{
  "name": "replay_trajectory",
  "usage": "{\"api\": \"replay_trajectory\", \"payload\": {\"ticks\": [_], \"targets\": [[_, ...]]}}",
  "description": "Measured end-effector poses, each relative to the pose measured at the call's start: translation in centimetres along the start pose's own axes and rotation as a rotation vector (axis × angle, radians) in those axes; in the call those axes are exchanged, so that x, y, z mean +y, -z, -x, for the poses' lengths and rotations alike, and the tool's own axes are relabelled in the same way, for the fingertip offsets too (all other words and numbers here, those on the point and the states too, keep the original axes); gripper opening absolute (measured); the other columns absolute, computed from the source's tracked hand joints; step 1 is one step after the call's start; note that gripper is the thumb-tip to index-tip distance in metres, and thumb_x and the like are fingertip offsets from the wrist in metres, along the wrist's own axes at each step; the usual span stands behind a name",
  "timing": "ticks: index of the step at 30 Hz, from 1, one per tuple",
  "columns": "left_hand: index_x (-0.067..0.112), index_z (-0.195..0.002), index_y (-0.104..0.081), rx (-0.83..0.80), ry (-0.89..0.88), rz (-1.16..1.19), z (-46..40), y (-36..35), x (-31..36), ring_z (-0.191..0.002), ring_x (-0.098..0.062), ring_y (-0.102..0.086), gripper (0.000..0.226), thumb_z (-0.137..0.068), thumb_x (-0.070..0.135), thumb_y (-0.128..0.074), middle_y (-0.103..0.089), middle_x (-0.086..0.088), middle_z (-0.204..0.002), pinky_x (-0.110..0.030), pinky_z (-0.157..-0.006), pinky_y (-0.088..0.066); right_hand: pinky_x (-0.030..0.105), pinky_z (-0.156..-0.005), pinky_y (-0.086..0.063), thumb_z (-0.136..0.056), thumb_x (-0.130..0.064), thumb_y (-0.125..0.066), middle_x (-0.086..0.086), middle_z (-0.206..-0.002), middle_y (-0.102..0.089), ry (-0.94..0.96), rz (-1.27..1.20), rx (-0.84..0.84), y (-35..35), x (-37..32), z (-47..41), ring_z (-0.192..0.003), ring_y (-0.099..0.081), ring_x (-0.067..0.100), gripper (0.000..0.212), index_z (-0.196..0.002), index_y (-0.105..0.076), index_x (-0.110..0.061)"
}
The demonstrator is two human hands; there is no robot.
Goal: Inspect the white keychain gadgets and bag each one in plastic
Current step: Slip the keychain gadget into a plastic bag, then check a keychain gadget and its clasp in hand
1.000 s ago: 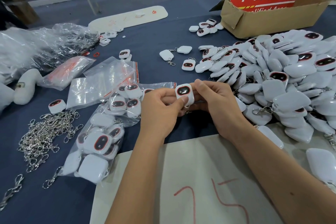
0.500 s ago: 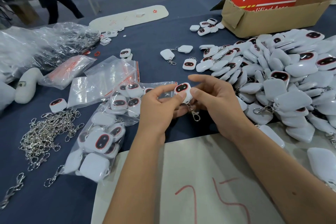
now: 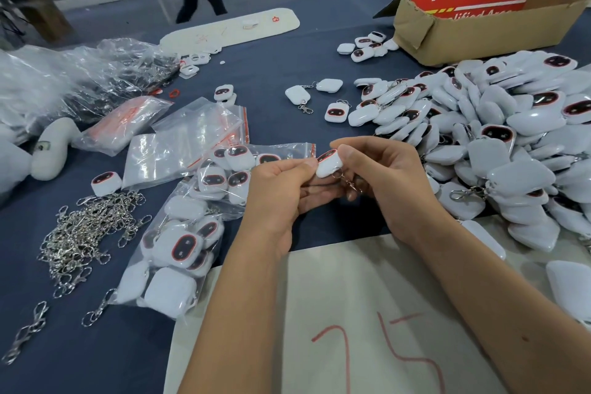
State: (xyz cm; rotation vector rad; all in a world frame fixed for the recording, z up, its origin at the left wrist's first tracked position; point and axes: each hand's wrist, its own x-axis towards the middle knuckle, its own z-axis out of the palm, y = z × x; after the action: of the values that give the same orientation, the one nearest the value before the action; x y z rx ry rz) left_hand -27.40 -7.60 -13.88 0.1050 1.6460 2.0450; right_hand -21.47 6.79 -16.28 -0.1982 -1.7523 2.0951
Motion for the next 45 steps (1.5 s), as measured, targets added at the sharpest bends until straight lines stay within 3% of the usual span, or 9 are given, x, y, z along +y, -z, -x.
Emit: {"api": "replay_trajectory", "payload": {"ticks": [5,9,12,19,26,31,38,42,45], "targets": [[0.004,-0.105,-0.078,0.043,-0.049,0.007,0.03,-0.07,-0.11,-0.075,-0.024,-0.073,0.014,-0.097,0.006,-0.067,-0.078,-0.017,-0.094,-0.023,-0.064,-0.06,0.027,-0.061,-0.055,-0.092,-0.014,-0.071,0.001,-0.084,-0.074,0.049,0.056,-0.044,0.07,0.01,0.12,-0.073,-0.067,0.015,0.021,-0.112,-0.076,-0.013],[0.015,-0.116,-0.077,0.044,-0.134,-0.03,0.03,0.19,-0.2,-0.08,-0.023,-0.076,0.029,-0.092,-0.002,-0.071,-0.079,-0.013,-0.092,-0.024,-0.066,-0.059,0.035,-0.079,-0.059,-0.091,-0.002,-0.07,0.013,-0.097,-0.074,0.109,0.116,-0.089,0.04,0.15,0.07,-0.087,-0.07,0.029,0.031,-0.12,-0.071,-0.012],[0.016,-0.121,-0.074,0.025,-0.178,-0.048,0.09,0.07,-0.28,-0.082,-0.023,-0.077,0.037,-0.091,-0.006,-0.07,-0.08,-0.013,-0.091,-0.025,-0.069,-0.06,0.038,-0.085,-0.061,-0.094,0.003,-0.07,0.011,-0.104,-0.077,0.132,0.137,-0.078,0.16,0.22,0.03,-0.097,-0.072,0.035,0.031,-0.12,-0.072,-0.013],[0.016,-0.11,-0.077,0.069,-0.236,-0.055,0.21,-0.09,-0.3,-0.072,-0.02,-0.074,0.026,-0.087,0.004,-0.079,-0.079,-0.013,-0.083,-0.025,-0.063,-0.058,0.024,-0.077,-0.057,-0.093,0.006,-0.072,0.004,-0.097,-0.078,0.166,0.169,-0.082,-0.06,0.07,0.01,-0.087,-0.071,0.013,0.031,-0.119,-0.073,-0.009],[0.011,-0.107,-0.077,0.085,-0.255,-0.084,0.09,-0.03,-0.38,-0.072,-0.021,-0.075,0.023,-0.087,0.001,-0.079,-0.077,-0.01,-0.077,-0.028,-0.065,-0.06,0.034,-0.085,-0.062,-0.092,0.004,-0.073,0.006,-0.098,-0.078,0.168,0.19,-0.074,0.06,0.3,0.05,-0.091,-0.073,0.026,0.031,-0.119,-0.074,-0.011],[0.013,-0.105,-0.078,0.075,-0.242,-0.072,0.15,0.07,-0.25,-0.071,-0.018,-0.075,0.022,-0.086,0.0,-0.079,-0.078,-0.01,-0.08,-0.025,-0.063,-0.059,0.03,-0.085,-0.06,-0.093,0.003,-0.073,0.004,-0.097,-0.078,0.167,0.192,-0.084,0.09,0.37,0.0,-0.088,-0.071,0.016,0.031,-0.12,-0.074,-0.011],[0.014,-0.1,-0.077,0.069,-0.265,-0.09,0.01,0.13,-0.2,-0.068,-0.018,-0.073,0.024,-0.085,-0.005,-0.078,-0.078,-0.012,-0.077,-0.024,-0.061,-0.058,0.033,-0.084,-0.061,-0.092,0.004,-0.074,0.007,-0.095,-0.077,0.169,0.182,-0.083,0.05,0.42,-0.02,-0.084,-0.069,0.016,0.03,-0.118,-0.074,-0.012],[0.01,-0.111,-0.076,0.043,-0.235,-0.049,0.06,0.16,-0.37,-0.079,-0.026,-0.076,0.027,-0.087,-0.003,-0.077,-0.079,-0.016,-0.089,-0.03,-0.069,-0.061,0.043,-0.091,-0.061,-0.093,0.004,-0.072,0.009,-0.099,-0.078,0.168,0.166,-0.072,0.14,0.51,-0.06,-0.093,-0.072,0.036,0.03,-0.12,-0.074,-0.01],[0.009,-0.118,-0.074,-0.037,-0.221,-0.08,-0.03,0.36,-0.46,-0.095,-0.032,-0.076,0.036,-0.087,-0.01,-0.072,-0.079,-0.017,-0.101,-0.045,-0.088,-0.059,0.03,-0.086,-0.059,-0.092,0.006,-0.07,0.004,-0.1,-0.079,0.18,0.159,-0.063,0.25,0.37,-0.1,-0.095,-0.074,0.026,0.031,-0.117,-0.076,-0.011]]}}
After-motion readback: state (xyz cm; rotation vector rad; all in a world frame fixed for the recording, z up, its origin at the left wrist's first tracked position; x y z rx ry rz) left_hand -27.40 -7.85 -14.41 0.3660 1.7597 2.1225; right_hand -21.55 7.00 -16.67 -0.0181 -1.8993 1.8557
